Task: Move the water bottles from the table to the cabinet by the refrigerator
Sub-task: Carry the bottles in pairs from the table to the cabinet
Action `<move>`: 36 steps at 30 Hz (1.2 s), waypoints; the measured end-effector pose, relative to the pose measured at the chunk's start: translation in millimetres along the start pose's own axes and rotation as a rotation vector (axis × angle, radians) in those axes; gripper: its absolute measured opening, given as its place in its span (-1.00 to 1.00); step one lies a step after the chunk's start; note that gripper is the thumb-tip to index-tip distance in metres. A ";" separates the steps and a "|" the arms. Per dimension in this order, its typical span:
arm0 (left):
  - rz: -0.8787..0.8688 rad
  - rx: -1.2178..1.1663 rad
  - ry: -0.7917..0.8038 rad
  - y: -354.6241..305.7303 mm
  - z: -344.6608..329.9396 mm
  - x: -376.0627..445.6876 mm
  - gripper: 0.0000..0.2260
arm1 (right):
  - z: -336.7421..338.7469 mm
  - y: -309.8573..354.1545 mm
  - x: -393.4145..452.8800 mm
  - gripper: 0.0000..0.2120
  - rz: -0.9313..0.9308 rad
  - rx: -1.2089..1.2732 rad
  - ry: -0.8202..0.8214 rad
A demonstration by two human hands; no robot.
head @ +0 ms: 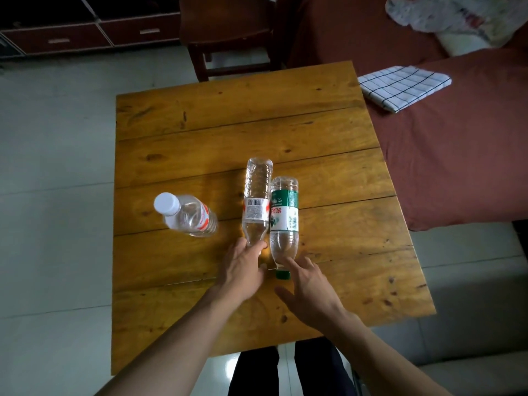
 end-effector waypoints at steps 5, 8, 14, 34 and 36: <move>-0.066 -0.078 -0.094 -3.4 24.7 -13.2 -0.77 | -1.2 -0.3 -1.0 -0.40 0.007 0.028 0.001; -0.138 -0.073 -0.216 -11.0 55.9 -30.2 -0.77 | 1.1 0.4 -1.1 -0.40 0.011 0.033 -0.002; -0.264 0.008 -0.397 -35.6 128.1 -47.7 -0.69 | 9.8 3.0 -5.0 -0.39 0.032 0.036 -0.012; -0.093 -0.301 -0.440 -32.8 146.5 -7.6 -0.36 | 10.5 0.5 -5.0 -0.41 0.019 0.073 -0.053; -0.108 -0.411 -0.454 -33.2 140.5 0.7 -0.33 | 8.5 0.9 -5.7 -0.41 0.023 0.074 -0.052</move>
Point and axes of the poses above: each hand's wrist, its own x-axis towards the middle knuckle, its own z-axis out of the back of the hand, y = z × x, the point moved 7 cm from there along x, towards the middle knuckle, and after that the axes turned 8 degrees about z, right-handed, at the moved point
